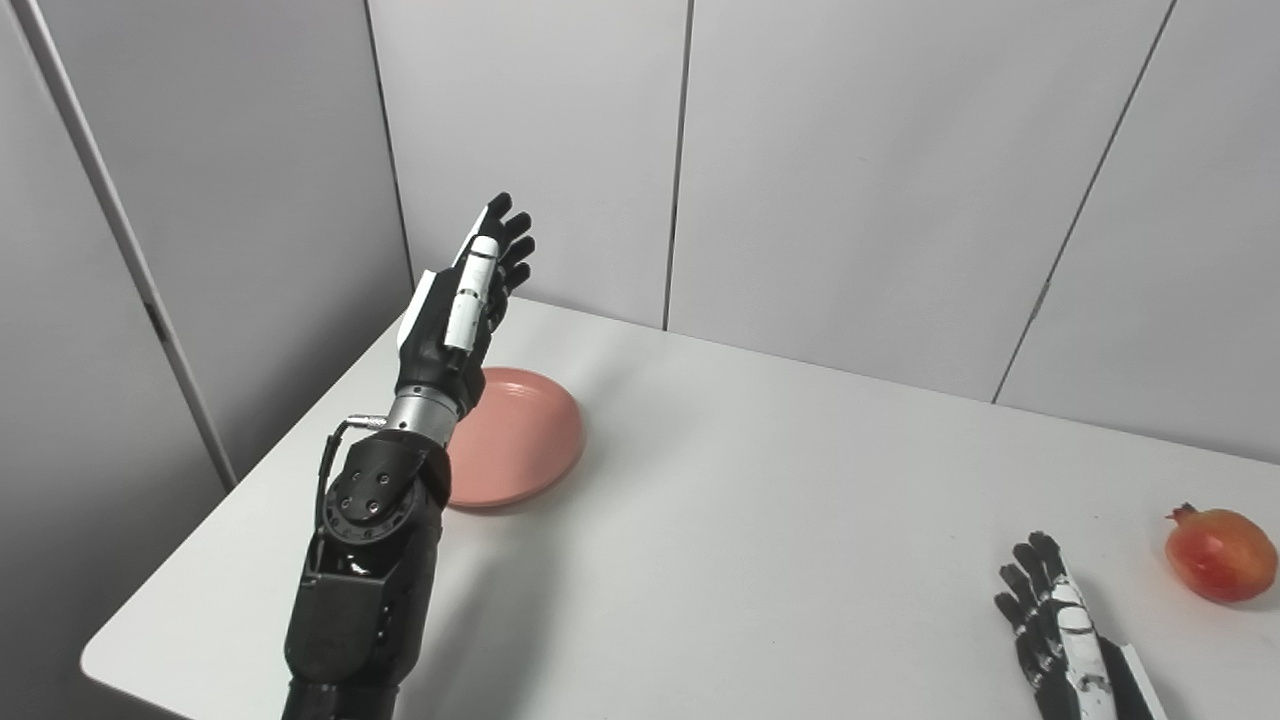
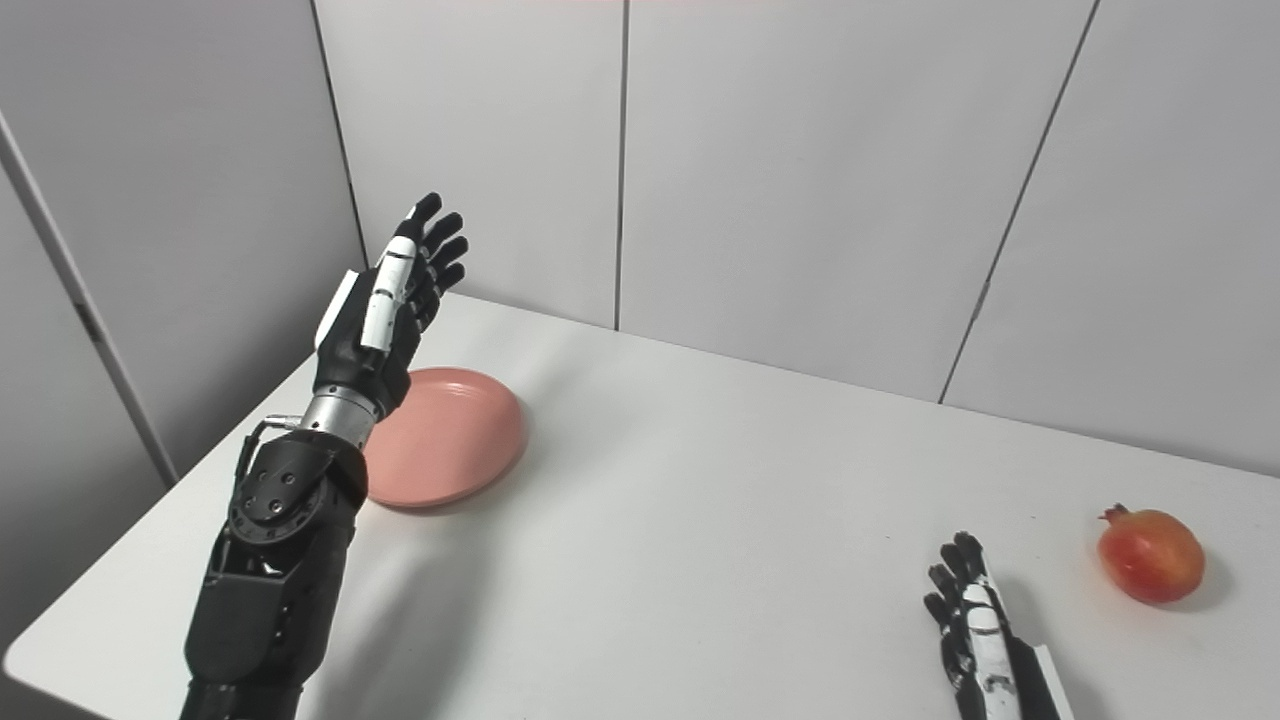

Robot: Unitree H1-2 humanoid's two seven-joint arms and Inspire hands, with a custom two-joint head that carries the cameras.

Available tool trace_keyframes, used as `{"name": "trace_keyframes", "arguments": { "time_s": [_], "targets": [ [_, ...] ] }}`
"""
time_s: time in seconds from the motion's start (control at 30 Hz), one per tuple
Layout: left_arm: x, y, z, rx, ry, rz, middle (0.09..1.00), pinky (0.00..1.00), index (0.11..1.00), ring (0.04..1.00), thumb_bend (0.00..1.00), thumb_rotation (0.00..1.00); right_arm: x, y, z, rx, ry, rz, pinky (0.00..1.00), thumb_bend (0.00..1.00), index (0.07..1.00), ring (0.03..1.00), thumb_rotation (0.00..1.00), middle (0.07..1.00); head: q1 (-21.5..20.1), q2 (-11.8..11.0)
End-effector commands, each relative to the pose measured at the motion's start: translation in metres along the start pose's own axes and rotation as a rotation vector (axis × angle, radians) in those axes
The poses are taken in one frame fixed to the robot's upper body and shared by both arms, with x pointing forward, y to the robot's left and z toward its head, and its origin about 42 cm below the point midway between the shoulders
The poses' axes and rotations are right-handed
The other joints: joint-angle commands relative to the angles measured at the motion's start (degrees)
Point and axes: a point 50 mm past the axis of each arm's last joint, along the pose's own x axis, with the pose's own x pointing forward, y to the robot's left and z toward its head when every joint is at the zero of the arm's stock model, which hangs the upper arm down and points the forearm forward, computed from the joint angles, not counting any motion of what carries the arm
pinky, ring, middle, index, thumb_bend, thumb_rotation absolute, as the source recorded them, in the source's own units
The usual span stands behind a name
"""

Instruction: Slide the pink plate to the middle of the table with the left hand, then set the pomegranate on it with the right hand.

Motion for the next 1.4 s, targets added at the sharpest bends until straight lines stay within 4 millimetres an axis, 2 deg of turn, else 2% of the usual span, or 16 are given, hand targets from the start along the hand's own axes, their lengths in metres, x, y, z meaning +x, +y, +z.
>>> {"name": "trace_keyframes", "arguments": {
  "time_s": [0.0,0.17,0.4,0.5,0.77,1.07,1.37],
  "targets": [
    [0.017,0.004,0.029,-0.003,-0.088,0.011,0.937,0.92,0.926,0.922,0.35,1.00,0.005,-0.001,0.009,-0.004,-0.024,0.017,1.00,0.06,1.000,1.000,1.00,1.000,0.15,0.12],
    [0.026,0.027,0.033,0.011,-0.085,0.060,0.918,0.92,0.898,0.910,0.35,1.00,0.005,0.000,0.011,0.003,-0.027,0.021,1.00,0.05,1.000,1.000,1.00,1.000,0.37,0.07],
    [0.036,0.057,0.032,-0.004,-0.063,0.105,0.922,0.92,0.908,0.917,0.36,1.00,0.003,0.001,0.012,0.018,-0.018,0.018,1.00,0.05,1.000,1.000,1.00,1.000,0.60,0.13],
    [0.040,0.069,0.027,-0.035,-0.050,0.129,0.914,0.91,0.904,0.908,0.36,0.98,0.003,-0.001,0.012,0.006,-0.013,0.022,1.00,0.05,1.000,1.000,1.00,1.000,0.62,0.19],
    [0.044,0.096,0.014,-0.057,0.002,0.180,0.918,0.92,0.901,0.912,0.37,1.00,0.003,-0.002,0.012,-0.008,-0.015,0.018,1.00,0.06,1.000,1.000,1.00,1.000,0.76,0.31],
    [0.038,0.116,-0.004,-0.086,0.065,0.218,0.914,0.93,0.900,0.915,0.33,1.00,0.003,-0.002,0.012,0.000,-0.018,0.022,1.00,0.05,1.000,1.000,1.00,1.000,0.83,0.36],
    [0.031,0.126,-0.026,-0.120,0.118,0.249,0.898,0.92,0.894,0.903,0.31,1.00,0.002,-0.002,0.013,-0.006,-0.012,0.013,1.00,0.05,1.000,1.000,1.00,1.000,0.78,0.51]
  ]
}}
